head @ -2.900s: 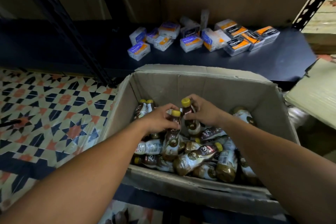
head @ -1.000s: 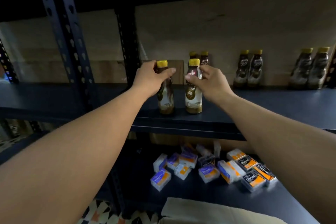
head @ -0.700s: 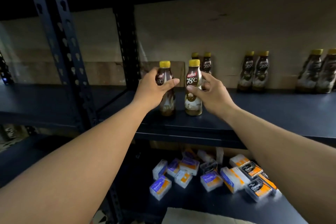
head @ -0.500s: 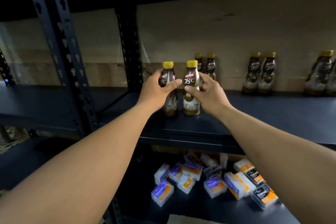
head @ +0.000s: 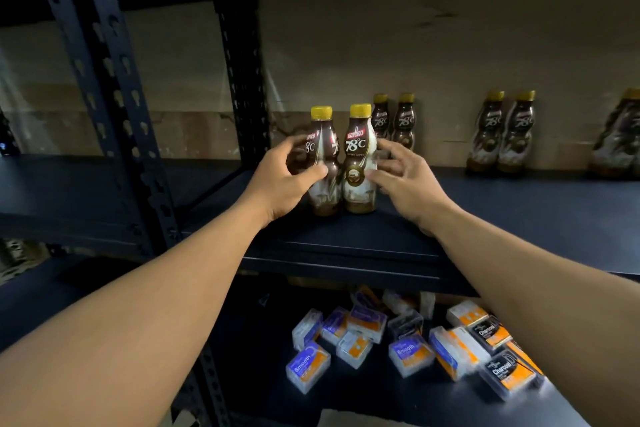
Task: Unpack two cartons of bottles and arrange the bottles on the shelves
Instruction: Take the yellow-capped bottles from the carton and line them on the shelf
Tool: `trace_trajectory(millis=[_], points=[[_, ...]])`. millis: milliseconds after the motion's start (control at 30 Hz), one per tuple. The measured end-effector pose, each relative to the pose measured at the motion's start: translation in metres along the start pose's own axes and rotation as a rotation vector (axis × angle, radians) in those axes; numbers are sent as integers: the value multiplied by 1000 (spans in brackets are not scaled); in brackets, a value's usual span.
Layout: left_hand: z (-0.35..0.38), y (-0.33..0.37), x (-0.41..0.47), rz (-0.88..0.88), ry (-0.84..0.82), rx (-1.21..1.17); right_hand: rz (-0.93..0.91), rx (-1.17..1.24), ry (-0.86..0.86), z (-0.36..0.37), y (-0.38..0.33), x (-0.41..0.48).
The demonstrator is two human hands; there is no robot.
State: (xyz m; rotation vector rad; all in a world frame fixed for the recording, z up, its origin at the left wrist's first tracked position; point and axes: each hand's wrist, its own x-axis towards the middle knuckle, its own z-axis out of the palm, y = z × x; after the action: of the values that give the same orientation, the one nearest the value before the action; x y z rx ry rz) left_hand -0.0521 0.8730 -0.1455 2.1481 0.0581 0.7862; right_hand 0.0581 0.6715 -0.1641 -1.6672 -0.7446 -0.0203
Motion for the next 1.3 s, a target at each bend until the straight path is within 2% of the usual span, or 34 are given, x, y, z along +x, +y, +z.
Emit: trace_trajectory(millis=[367, 867, 1100, 1300], points=[[3, -20, 18, -41, -15, 70, -15, -122, -33, 10, 8, 17], [-1, -79, 94, -96, -22, 79, -41, -390, -11, 49, 32, 99], [-1, -100, 133, -126, -27, 120, -51, -498, -57, 62, 36, 127], [7, -113, 149, -100, -8, 109, -49, -508, -65, 66, 51, 149]])
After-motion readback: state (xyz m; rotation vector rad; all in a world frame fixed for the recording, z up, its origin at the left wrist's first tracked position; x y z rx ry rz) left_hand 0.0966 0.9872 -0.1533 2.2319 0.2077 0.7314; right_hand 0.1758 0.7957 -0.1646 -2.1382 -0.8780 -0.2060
